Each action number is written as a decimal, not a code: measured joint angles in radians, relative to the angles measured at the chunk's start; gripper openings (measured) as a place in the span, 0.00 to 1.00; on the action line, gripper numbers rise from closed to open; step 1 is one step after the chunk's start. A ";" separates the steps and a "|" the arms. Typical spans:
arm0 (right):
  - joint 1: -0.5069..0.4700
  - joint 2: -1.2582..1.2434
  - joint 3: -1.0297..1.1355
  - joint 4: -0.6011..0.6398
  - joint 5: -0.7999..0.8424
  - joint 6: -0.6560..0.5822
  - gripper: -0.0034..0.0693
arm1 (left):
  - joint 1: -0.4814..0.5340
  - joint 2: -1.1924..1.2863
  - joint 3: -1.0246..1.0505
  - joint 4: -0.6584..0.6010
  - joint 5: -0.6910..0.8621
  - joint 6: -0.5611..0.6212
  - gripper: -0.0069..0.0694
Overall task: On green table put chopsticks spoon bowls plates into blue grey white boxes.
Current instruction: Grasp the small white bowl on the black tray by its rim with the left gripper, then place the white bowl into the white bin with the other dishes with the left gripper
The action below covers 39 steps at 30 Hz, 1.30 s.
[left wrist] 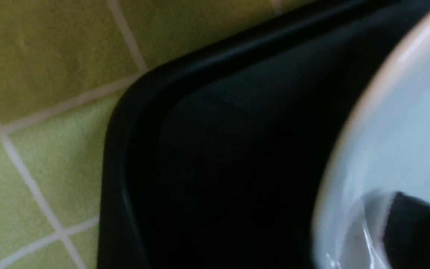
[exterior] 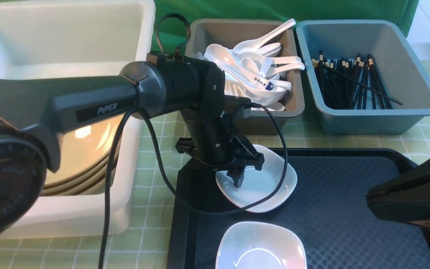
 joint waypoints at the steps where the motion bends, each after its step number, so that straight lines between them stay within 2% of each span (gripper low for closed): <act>1: 0.000 0.000 0.000 0.000 0.000 0.000 0.08 | 0.008 0.002 0.000 -0.009 0.000 -0.002 0.32; 3: 0.000 0.000 0.000 0.000 0.000 0.003 0.08 | 0.031 -0.001 -0.002 -0.066 -0.008 0.000 0.20; 9: 0.000 0.000 0.000 0.000 -0.010 0.006 0.08 | 0.094 -0.044 -0.001 -0.221 0.040 0.113 0.11; 17: 0.000 0.000 0.000 0.054 -0.112 -0.005 0.08 | 0.165 -0.276 0.003 -0.227 0.135 0.161 0.11; 22: 0.000 0.031 -0.009 0.130 -0.174 -0.119 0.08 | 0.288 -0.509 0.050 -0.230 0.185 0.168 0.11; 26: 0.000 0.112 -0.070 0.189 -0.160 -0.207 0.08 | 0.503 -0.720 0.216 -0.241 0.200 0.184 0.11; 29: 0.000 0.178 -0.128 0.202 -0.161 -0.242 0.08 | 0.718 -0.844 0.319 -0.259 0.198 0.211 0.11; 31: 0.000 0.217 -0.162 0.206 -0.166 -0.245 0.08 | 0.925 -0.899 0.355 -0.266 0.183 0.224 0.11; 32: 0.000 0.221 -0.165 0.206 -0.167 -0.245 0.09 | 0.943 -0.902 0.360 -0.267 0.178 0.224 0.11; 33: 0.000 0.246 -0.186 0.211 -0.170 -0.250 0.09 | 1.075 -0.916 0.369 -0.263 0.151 0.214 0.11; 35: 0.000 0.278 -0.207 0.223 -0.174 -0.259 0.09 | 1.195 -0.911 0.373 -0.233 0.086 0.182 0.11; 37: 0.000 0.289 -0.210 0.232 -0.174 -0.263 0.09 | 1.244 -0.896 0.371 -0.192 0.069 0.161 0.11; 38: 0.000 0.299 -0.211 0.246 -0.174 -0.265 0.10 | 1.278 -0.869 0.366 -0.106 0.061 0.122 0.11; 39: 0.000 0.300 -0.211 0.245 -0.174 -0.265 0.10 | 1.280 -0.861 0.366 -0.094 0.061 0.108 0.11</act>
